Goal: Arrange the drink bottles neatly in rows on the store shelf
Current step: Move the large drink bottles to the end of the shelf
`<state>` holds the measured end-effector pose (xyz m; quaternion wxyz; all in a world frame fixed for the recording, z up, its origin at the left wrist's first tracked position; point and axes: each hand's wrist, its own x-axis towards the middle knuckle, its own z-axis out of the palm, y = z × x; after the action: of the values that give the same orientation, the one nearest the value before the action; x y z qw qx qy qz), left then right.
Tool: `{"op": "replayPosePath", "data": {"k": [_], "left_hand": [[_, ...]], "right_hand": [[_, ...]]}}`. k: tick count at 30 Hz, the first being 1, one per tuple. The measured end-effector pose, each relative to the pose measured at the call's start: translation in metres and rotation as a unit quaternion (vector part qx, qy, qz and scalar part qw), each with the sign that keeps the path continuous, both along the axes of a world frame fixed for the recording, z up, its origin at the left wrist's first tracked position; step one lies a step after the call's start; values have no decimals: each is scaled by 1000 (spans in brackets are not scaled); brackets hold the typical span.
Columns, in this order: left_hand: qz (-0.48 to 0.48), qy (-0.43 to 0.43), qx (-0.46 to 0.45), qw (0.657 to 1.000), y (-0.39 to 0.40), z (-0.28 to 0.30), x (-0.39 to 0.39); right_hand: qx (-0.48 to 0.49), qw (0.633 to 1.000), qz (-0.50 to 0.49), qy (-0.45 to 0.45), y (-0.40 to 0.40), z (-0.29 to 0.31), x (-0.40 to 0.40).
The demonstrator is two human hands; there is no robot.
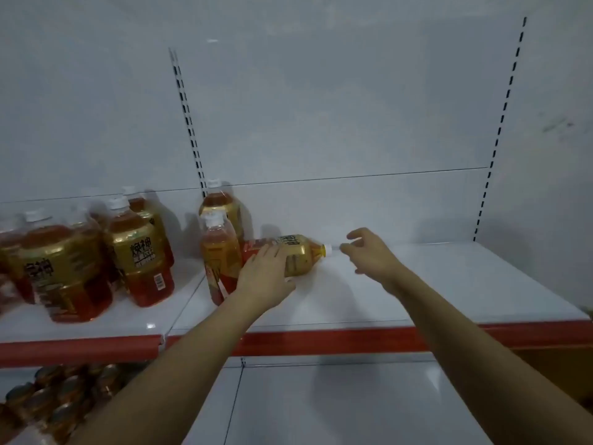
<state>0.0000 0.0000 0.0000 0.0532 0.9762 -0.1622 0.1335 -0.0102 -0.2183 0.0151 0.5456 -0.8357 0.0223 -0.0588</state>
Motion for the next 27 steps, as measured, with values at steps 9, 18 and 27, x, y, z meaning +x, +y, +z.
{"op": "replayPosePath", "data": {"k": [9,18,27], "left_hand": [[25,-5,45,999,-5,-5,71],[95,-17,59,994,-16,-12,88],[125,-104,-1,987,-77,-5,68]], "right_hand": [[249,958,-23,142,38,-13,59],[371,909,-53,181,60,-24,99],[433,887,-44,155,22,-20,125]]}}
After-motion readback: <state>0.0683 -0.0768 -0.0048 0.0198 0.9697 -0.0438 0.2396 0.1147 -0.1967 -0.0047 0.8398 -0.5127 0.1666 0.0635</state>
